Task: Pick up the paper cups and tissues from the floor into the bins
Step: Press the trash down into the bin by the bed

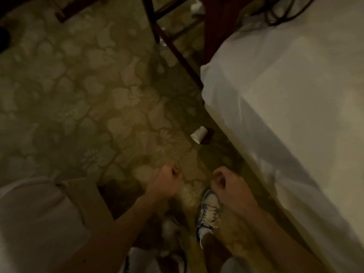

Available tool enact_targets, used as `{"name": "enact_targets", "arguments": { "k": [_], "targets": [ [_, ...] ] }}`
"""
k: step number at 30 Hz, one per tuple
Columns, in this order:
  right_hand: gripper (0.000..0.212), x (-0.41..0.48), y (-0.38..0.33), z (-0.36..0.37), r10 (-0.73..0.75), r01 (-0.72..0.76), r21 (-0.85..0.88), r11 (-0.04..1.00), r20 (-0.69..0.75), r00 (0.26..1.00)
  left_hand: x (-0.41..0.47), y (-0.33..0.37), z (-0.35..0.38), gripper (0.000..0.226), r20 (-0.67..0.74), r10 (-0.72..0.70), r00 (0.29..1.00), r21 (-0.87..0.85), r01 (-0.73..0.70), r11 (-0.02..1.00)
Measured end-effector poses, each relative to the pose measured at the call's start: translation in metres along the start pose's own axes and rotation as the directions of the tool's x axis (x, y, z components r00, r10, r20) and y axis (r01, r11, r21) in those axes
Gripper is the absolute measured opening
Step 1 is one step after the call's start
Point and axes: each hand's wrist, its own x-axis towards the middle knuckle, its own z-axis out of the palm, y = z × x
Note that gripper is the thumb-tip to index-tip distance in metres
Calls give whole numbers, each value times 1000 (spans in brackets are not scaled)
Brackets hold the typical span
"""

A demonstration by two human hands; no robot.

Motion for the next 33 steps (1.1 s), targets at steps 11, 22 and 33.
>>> {"name": "enact_targets", "arguments": {
  "k": [11,22,33],
  "targets": [
    [52,271,59,55,155,-152,-62,986,50,987,253,-54,95,29,103,11,995,-269,18,963],
    [70,406,106,109,81,-71,-119,990,82,993,394,-96,162,89,50,20,999,-353,-2,935],
    [49,367,77,107,128,-142,163,976,97,987,353,-103,101,55,17,130,991,-441,-109,891]
  ]
}}
